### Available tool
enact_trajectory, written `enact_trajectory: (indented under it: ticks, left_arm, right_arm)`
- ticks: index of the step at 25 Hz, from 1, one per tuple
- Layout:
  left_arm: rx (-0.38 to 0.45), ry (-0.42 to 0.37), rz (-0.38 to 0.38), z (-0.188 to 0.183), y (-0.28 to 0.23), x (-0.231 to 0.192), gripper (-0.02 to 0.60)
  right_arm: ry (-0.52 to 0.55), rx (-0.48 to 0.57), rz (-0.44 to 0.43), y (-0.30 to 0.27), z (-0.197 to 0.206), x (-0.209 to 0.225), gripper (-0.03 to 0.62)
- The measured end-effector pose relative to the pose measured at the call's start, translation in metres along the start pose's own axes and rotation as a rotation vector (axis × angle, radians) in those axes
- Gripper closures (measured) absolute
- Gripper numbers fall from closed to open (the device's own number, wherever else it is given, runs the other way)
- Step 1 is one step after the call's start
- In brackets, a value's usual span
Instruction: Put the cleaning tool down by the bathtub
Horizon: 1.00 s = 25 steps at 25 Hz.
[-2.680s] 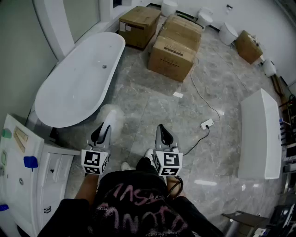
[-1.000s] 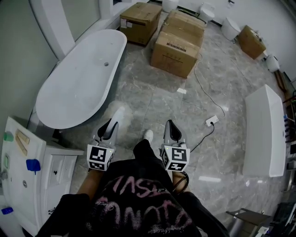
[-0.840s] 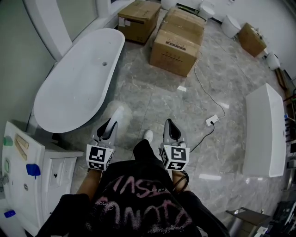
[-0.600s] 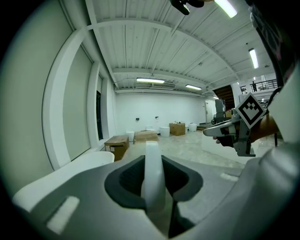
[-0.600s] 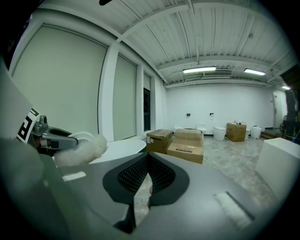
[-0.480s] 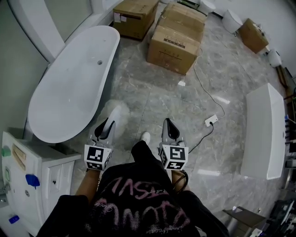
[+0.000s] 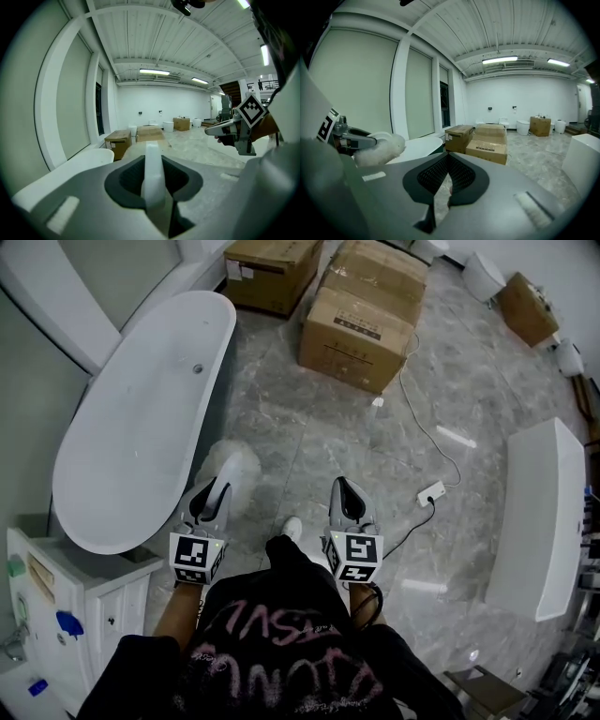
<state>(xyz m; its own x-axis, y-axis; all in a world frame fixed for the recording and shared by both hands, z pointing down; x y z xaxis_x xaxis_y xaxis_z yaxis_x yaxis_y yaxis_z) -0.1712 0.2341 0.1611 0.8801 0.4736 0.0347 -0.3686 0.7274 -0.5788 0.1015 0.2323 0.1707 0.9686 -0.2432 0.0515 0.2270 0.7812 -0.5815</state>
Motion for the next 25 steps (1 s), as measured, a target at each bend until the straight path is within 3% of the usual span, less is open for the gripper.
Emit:
enact_trajectory:
  ticks: [8, 16, 25]
  left_arm:
    - [-0.002, -0.006, -0.041, -0.055, -0.048, -0.001, 0.489]
    - [0.009, -0.032, -0.073, -0.070, -0.067, -0.007, 0.489]
    - [0.029, -0.036, -0.058, -0.089, -0.096, -0.018, 0.489]
  right_arm:
    - [0.004, 0.011, -0.061, -0.047, -0.041, 0.042, 0.580]
    - [0.002, 0.040, -0.089, -0.070, -0.054, 0.057, 0.580]
    - [0.017, 0.050, -0.088, -0.087, -0.066, 0.063, 0.580]
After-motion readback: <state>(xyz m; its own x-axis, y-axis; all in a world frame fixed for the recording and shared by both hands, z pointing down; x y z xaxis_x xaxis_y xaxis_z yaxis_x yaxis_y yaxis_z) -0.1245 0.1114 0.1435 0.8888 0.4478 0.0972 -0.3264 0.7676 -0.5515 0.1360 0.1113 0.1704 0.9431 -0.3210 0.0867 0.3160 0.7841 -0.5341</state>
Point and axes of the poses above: the fingertips, and each gripper's own axes: y backward along the fingers, x to its right, z out of its underside, the point moved 6 cm from there along y, backward along the fingers, and after that the axes turned 13 degrees about -x, right-handed, at the moved point
